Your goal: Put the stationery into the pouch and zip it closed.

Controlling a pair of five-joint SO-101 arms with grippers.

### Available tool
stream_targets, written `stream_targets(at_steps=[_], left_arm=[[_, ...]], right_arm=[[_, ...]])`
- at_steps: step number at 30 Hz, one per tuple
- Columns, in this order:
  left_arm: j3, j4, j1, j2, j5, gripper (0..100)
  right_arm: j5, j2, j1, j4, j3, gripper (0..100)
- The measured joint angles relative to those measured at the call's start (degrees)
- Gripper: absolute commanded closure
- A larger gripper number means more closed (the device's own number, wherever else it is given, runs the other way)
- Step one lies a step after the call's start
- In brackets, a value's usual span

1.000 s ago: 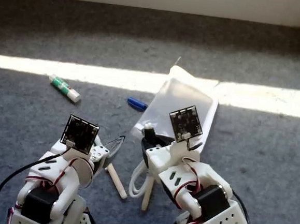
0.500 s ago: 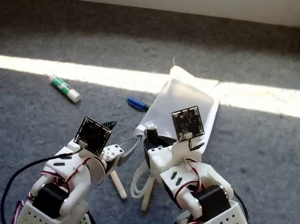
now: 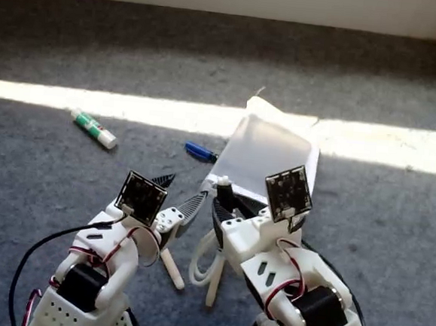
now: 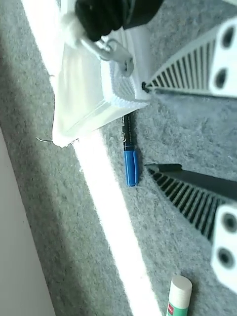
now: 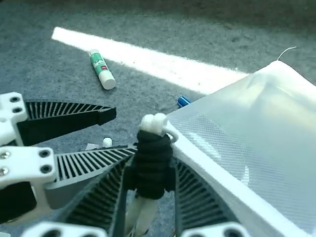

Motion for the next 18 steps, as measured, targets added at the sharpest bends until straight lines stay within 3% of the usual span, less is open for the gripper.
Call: stream_targets(at_steps=[18], left_arm=[[-1.41,-1.14,2.37,0.00,0.18,79]], right_arm=[[2.73,-1.14,-1.58,1.32,0.00,99.4]])
